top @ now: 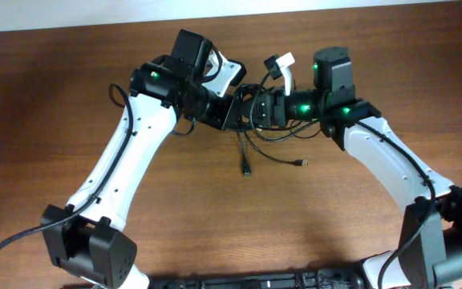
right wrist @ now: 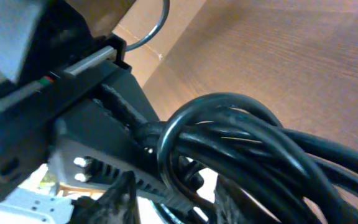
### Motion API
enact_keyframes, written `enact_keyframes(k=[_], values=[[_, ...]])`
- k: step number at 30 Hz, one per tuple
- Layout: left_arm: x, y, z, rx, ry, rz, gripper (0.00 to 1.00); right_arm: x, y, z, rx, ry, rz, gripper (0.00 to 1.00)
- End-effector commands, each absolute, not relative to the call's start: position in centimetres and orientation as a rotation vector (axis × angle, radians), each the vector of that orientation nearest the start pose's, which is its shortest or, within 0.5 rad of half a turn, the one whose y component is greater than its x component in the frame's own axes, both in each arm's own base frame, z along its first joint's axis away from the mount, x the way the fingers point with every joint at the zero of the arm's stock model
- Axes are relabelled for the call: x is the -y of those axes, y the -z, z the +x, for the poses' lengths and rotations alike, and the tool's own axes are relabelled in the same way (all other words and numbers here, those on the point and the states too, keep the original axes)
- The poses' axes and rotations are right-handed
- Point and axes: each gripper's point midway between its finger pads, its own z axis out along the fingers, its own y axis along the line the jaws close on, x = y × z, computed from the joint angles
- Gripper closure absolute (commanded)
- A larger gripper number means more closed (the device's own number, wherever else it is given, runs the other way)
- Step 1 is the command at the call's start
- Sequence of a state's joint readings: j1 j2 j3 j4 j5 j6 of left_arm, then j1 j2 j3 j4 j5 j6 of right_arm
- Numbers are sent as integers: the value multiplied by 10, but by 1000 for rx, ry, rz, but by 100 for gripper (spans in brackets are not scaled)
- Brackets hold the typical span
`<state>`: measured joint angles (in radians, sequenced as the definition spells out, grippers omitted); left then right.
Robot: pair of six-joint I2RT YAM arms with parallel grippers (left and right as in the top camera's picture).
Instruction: Untangle cables
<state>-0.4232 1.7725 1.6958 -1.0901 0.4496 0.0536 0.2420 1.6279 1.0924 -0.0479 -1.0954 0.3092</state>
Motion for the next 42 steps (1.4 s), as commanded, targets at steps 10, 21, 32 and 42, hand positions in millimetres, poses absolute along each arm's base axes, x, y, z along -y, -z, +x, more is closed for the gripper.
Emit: enact_keyframes(k=[10,21,32,42], values=[[259,-225,311,-2499,1005,1005,100,-245,-224,371,-2037,-1339,-569,82],[236,-204,317,-2572,718,1065,100,-111,-291,418,-1894,-1581,-87,96],[249,-211,332,-2550,744,935,100,-143,-285,372,-1928,-1792,-355,56],[248,-214,340,-2770,868,310,100,-188,-259,374,-1875,-1521,-585,48]])
